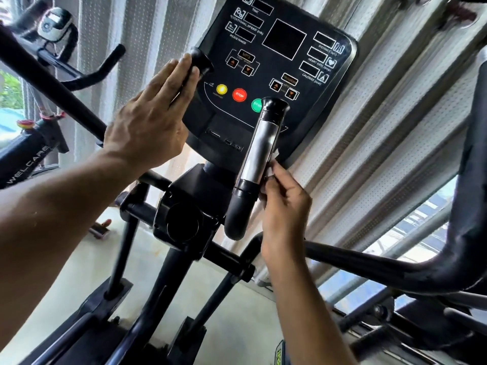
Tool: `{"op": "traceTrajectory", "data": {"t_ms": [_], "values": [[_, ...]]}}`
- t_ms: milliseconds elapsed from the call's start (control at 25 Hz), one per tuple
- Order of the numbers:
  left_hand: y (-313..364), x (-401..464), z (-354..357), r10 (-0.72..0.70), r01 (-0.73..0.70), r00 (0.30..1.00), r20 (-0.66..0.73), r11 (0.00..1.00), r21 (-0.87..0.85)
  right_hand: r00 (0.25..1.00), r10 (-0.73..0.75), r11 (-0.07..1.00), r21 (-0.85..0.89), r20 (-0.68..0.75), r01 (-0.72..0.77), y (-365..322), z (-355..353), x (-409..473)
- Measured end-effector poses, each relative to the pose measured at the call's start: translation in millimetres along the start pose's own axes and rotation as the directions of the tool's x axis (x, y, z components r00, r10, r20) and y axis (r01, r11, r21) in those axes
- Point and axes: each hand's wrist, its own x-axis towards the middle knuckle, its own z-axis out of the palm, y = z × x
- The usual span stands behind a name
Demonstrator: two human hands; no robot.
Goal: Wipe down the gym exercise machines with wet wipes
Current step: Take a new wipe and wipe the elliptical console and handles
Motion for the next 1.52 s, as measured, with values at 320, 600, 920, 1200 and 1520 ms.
{"op": "traceTrajectory", "data": {"t_ms": [320,600,920,1200,1520], "values": [[1.5,-0.1,0.2,-0.008,0.008,1.000,-0.005,1.000,-0.017,0.713,-0.702,0.664,-0.365,-0.001,0.653,-27.3,17.0,45.2],[3.7,-0.7,-0.7,-0.008,0.008,1.000,-0.003,1.000,-0.023,0.597,-0.775,0.418,-0.540,0.208,0.731,-56.4,23.7,82.9],[-1.7,1.9,1.3,-0.004,0.004,1.000,0.008,1.000,-0.001,0.975,-0.209,0.975,-0.092,-0.068,0.203,-29.4,16.4,67.4],[0.6,2.6,2.2,0.005,-0.005,1.000,-0.014,0.999,-0.034,0.911,-0.399,0.899,-0.236,-0.101,0.368,-43.3,22.0,68.7],[-2.0,2.6,1.5,-0.005,0.007,0.999,0.032,0.999,-0.040,0.858,-0.514,0.798,-0.366,0.003,0.479,-12.9,2.0,9.8]]}}
